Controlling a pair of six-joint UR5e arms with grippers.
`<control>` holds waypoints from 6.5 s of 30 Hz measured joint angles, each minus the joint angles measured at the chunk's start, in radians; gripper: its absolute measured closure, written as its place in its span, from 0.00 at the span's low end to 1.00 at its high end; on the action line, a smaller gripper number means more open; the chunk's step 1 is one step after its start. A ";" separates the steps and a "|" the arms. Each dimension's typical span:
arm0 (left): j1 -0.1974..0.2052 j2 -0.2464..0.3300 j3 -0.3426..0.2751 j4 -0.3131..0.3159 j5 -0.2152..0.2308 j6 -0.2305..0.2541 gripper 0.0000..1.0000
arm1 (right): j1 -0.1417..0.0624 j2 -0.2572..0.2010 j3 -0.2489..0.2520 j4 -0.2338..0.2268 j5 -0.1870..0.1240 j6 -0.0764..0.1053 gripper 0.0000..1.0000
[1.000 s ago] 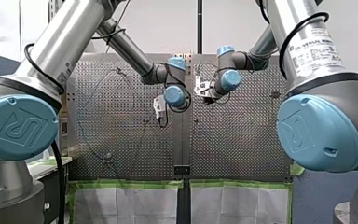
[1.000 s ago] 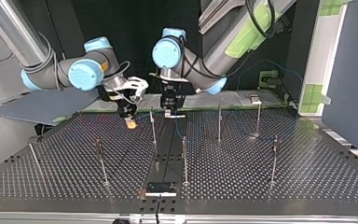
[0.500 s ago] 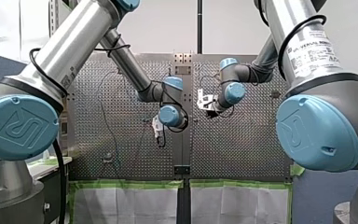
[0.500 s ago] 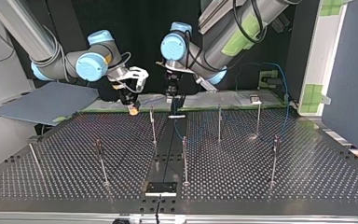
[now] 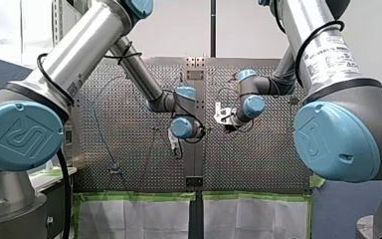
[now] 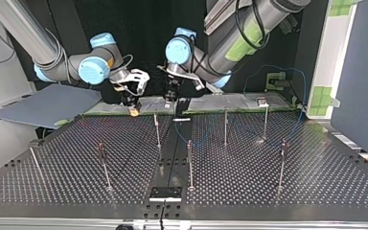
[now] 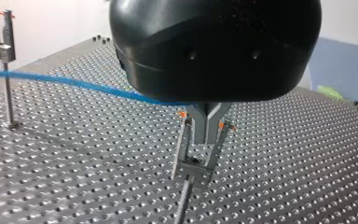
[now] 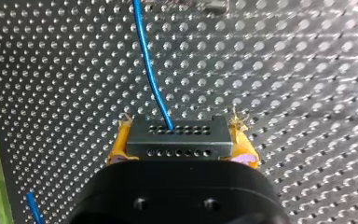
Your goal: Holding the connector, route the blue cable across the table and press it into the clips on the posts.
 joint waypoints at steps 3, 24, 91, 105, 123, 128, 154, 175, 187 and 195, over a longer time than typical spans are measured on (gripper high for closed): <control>0.003 -0.024 0.024 -0.002 0.006 -0.002 1.00 | -0.007 0.010 0.000 -0.013 -0.003 0.001 1.00; 0.073 -0.109 0.187 -0.060 0.027 -0.004 1.00 | -0.063 0.022 -0.015 -0.086 -0.084 0.029 1.00; -0.121 0.016 0.232 -0.393 -0.194 0.156 0.00 | -0.211 0.032 -0.082 -0.060 -0.137 0.042 1.00; -0.243 -0.026 0.300 -0.367 -0.273 0.106 0.00 | -0.225 -0.002 -0.081 -0.044 -0.140 0.040 1.00; -0.244 -0.186 0.462 -0.415 -0.319 0.051 0.00 | -0.221 -0.023 -0.073 -0.027 -0.138 0.017 1.00; -0.244 -0.227 0.503 -0.388 -0.344 0.038 0.00 | -0.220 -0.023 -0.072 -0.028 -0.137 0.014 1.00; -0.193 -0.344 0.672 -0.358 -0.382 0.010 0.00 | -0.215 -0.021 -0.072 -0.032 -0.137 0.011 1.00; -0.194 -0.367 0.699 -0.288 -0.421 -0.001 0.00 | -0.215 -0.021 -0.072 -0.038 -0.171 0.015 1.00; -0.175 -0.369 0.741 -0.308 -0.407 -0.004 0.00 | -0.215 -0.021 -0.072 -0.039 -0.177 0.016 1.00; -0.176 -0.370 0.750 -0.336 -0.403 -0.028 0.32 | -0.215 -0.021 -0.071 -0.039 -0.178 0.016 1.00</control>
